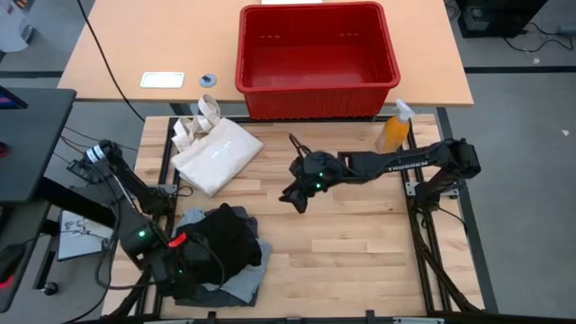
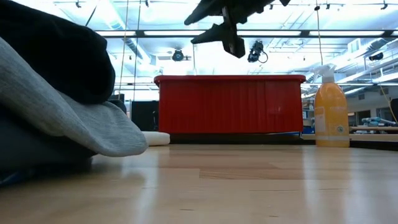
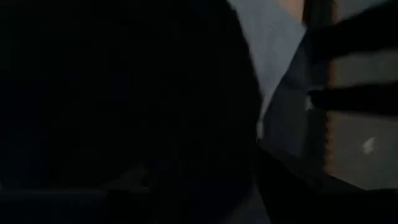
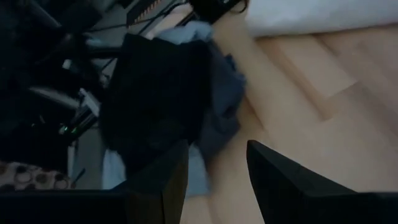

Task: Fold Laundry from Bin
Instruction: Put the black t-shirt into the red organizer bin

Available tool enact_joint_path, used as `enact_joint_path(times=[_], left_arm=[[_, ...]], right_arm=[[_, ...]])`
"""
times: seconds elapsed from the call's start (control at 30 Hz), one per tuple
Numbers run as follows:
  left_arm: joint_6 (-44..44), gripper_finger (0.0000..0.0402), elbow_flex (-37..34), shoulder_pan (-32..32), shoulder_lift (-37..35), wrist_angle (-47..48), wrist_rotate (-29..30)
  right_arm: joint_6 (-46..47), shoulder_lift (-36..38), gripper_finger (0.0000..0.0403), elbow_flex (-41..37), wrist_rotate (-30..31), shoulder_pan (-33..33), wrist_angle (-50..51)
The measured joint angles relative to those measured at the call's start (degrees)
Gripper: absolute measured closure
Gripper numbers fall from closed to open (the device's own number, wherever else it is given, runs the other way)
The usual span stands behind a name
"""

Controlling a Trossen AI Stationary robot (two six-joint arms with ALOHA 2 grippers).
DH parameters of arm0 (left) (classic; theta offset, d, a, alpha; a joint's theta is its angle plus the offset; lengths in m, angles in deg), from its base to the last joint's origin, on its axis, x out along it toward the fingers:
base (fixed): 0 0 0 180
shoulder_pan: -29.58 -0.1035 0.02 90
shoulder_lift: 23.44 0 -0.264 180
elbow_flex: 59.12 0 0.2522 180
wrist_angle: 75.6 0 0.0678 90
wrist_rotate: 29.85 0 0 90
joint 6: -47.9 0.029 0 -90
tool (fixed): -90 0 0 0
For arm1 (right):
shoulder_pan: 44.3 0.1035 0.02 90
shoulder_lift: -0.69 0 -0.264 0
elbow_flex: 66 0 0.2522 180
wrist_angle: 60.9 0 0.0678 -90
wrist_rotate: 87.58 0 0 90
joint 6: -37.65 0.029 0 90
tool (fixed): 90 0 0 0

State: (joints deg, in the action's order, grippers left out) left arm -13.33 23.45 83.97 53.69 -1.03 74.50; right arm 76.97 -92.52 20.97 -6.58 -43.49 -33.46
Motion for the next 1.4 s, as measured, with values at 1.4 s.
enact_joint_path(times=[1.4], left_arm=[[31.57, 0.0219, -8.04, -44.87, 12.00, -41.56, -5.87]], right_arm=[[-1.96, 30.22, 0.0231, 0.00, 12.42, -2.66, 29.76]])
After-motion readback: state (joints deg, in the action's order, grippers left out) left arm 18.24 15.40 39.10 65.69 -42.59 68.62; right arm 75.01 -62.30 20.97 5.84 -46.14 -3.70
